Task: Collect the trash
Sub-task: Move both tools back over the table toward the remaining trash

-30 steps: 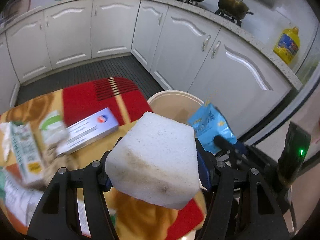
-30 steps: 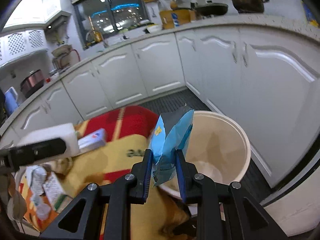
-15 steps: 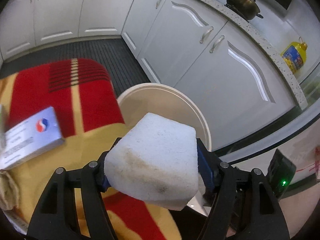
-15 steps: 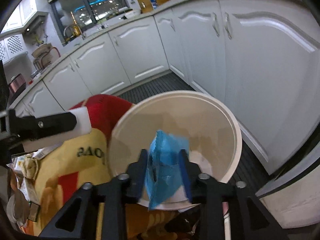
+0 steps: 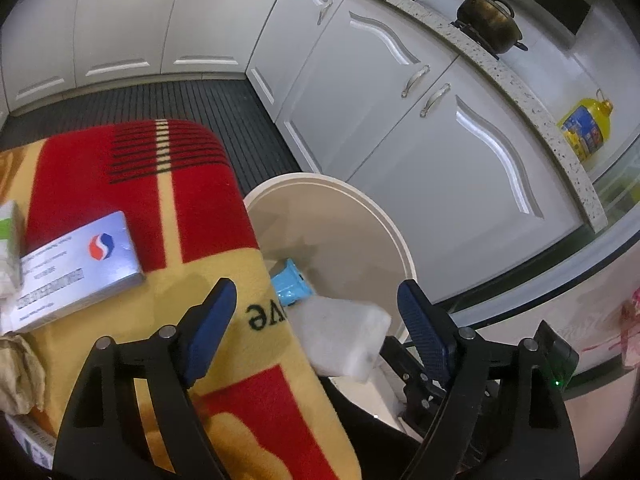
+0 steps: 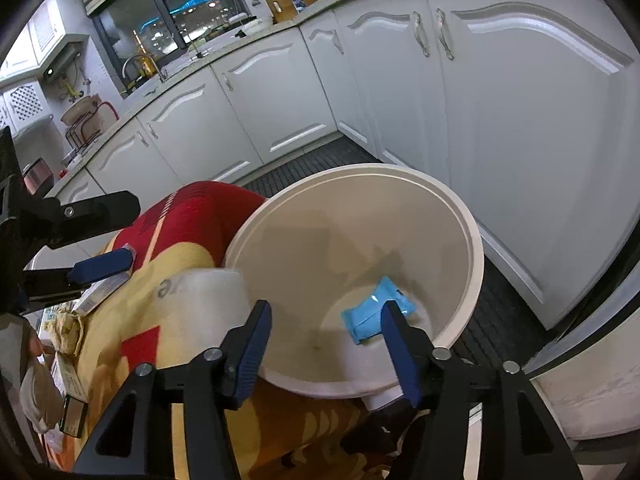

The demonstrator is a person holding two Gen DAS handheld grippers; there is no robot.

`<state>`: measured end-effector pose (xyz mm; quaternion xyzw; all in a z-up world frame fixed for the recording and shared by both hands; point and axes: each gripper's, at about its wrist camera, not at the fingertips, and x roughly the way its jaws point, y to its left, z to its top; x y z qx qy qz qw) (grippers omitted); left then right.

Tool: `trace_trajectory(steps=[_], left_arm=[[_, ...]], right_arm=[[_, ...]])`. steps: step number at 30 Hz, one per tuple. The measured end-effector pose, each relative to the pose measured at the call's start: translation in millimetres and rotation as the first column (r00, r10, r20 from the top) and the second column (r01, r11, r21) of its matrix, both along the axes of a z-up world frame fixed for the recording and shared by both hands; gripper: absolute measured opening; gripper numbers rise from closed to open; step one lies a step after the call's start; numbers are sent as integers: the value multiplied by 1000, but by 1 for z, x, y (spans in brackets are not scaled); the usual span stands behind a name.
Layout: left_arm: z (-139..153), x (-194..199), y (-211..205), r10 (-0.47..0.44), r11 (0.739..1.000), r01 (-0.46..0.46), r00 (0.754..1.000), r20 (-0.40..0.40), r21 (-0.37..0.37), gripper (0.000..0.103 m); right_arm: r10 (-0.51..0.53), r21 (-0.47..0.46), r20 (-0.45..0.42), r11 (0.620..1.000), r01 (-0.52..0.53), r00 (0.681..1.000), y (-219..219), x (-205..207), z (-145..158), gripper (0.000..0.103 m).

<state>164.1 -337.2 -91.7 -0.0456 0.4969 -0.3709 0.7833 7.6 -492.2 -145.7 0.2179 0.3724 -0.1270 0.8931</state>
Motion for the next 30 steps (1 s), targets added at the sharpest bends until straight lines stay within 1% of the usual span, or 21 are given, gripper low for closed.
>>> trace_trajectory(steps=[1, 4, 8, 12, 17, 18, 21, 25, 30], left_arm=[[1, -1, 2, 2, 1000, -2, 1000, 5, 3, 82], [7, -6, 9, 11, 1000, -12, 999, 35, 16, 82], [18, -16, 21, 42, 997, -49, 992, 118, 52, 82], [30, -29, 38, 82, 990, -108, 968, 238, 97, 82], [39, -43, 57, 93, 984, -137, 942, 324, 116, 82], [42, -47, 64, 100, 981, -150, 932, 348, 120, 82], [47, -57, 79, 122, 974, -185, 913, 391, 130, 82], [52, -66, 98, 136, 972, -201, 900, 415, 119, 82], [59, -77, 127, 164, 967, -231, 887, 432, 109, 82]], right_arm=[[3, -3, 1, 1000, -3, 1000, 2, 1, 1, 63], [8, -11, 5, 1000, -8, 1000, 7, 0, 4, 64], [14, -14, 2, 1000, -14, 1000, 14, 1, 8, 64], [30, -22, 6, 999, -30, 1000, 23, 0, 12, 64], [56, -38, 13, 998, -56, 998, 37, -3, 20, 66], [60, -40, 15, 997, -59, 998, 40, -3, 22, 66], [74, -53, 25, 996, -73, 997, 49, -5, 30, 68], [99, -69, 46, 993, -96, 994, 64, -10, 44, 68], [144, -95, 80, 986, -137, 986, 90, -13, 64, 75]])
